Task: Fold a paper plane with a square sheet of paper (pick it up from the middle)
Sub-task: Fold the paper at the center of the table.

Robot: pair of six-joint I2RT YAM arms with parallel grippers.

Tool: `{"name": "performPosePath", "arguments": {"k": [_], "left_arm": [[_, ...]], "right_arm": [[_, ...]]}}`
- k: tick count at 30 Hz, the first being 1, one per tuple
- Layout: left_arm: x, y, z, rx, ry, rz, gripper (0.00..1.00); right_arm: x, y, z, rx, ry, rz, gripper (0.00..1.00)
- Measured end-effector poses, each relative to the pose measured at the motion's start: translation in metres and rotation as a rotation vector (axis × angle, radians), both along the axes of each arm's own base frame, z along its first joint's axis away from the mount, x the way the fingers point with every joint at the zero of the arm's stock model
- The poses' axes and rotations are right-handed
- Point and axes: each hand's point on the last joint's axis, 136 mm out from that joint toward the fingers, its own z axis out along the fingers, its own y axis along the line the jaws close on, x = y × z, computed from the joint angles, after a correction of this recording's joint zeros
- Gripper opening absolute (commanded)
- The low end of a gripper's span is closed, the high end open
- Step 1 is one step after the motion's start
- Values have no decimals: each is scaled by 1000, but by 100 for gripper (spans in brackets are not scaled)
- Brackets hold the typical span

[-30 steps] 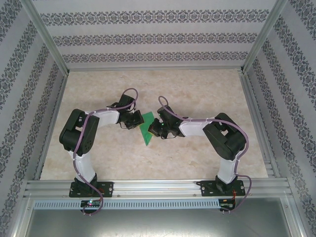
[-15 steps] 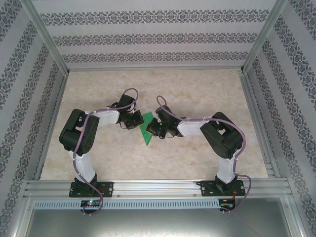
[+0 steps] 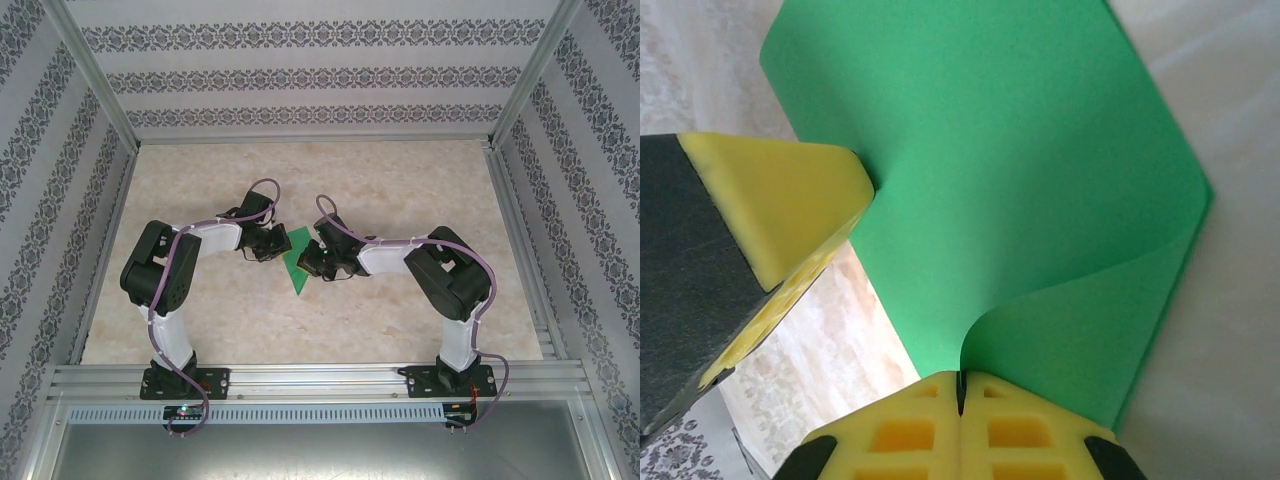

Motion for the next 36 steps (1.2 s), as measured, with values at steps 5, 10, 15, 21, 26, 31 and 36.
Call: {"name": "performPosePath", "arguments": {"k": [5,10,15,21,26,31,36], "left_arm": [[0,0,0,0,1,-1,9],[0,0,0,0,0,-4,9],[0,1,0,-2,-1,-5,9],[0,0,-1,-9,4,-8,9],[0,-1,-1,-12,4,-12,9],[0,-1,-1,-12,4,-14,9],[0,-1,-1,-14,3,-17,9]], "right_arm": [[-1,0,-1,-9,-2,3,2],[-2,0,-3,-15,-7,12,2],[-1,2,-6,-17,-2,14,2],[-1,2,-6,-17,-3,18,2],[-1,3,-7,-16,-2,23,2],[0,6,-7,-12,-5,31,2],[0,6,-7,-15,-13,42,2]]}}
